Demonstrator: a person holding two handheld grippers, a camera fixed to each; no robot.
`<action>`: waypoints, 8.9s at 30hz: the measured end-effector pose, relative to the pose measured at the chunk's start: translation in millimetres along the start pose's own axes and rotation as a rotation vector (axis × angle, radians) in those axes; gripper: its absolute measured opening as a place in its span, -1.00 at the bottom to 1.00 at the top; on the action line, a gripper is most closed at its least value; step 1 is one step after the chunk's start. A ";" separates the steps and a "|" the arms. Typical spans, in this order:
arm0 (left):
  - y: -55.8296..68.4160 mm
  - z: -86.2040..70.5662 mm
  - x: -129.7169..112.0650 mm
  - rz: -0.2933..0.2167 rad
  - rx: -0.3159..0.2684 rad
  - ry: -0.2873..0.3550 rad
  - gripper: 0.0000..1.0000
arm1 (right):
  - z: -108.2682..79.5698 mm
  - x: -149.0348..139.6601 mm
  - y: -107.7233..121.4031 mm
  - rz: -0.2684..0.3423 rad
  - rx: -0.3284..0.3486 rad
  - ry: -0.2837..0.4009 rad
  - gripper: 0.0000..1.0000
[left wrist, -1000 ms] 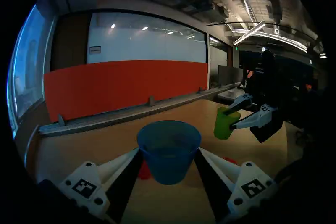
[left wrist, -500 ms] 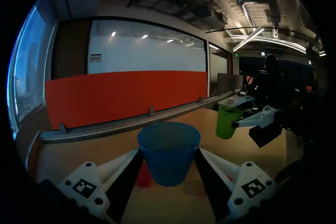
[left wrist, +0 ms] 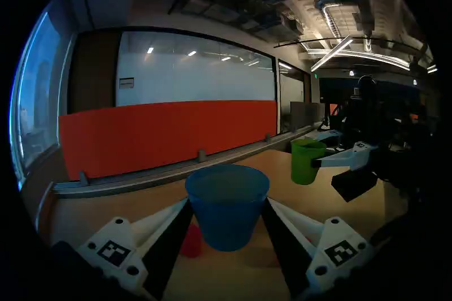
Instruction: Pour water
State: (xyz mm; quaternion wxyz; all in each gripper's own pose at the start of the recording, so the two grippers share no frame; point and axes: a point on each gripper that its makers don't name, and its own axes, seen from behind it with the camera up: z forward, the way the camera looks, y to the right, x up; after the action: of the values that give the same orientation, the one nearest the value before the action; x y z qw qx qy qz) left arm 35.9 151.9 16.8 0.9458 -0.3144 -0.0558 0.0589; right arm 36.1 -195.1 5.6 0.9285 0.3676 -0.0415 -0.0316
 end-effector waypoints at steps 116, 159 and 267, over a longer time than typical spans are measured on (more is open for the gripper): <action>24.9 -2.4 106.5 0.638 0.094 0.035 0.65 | 58.9 -17.4 -109.1 0.019 0.280 -0.001 0.78; 35.7 -0.3 112.8 0.915 0.123 0.025 0.65 | 63.9 -12.0 -117.0 -0.031 0.294 -0.007 0.78; 47.1 -7.1 119.8 1.275 0.201 0.032 0.65 | 64.1 -6.7 -109.5 -0.064 0.275 0.007 0.77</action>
State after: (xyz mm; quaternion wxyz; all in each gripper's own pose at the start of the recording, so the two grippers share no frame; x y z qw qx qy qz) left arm 151.5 202.7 -8.9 0.7508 -0.1966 0.1620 0.6094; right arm 19.9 -317.8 -23.3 0.8680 0.4927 -0.0304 -0.0537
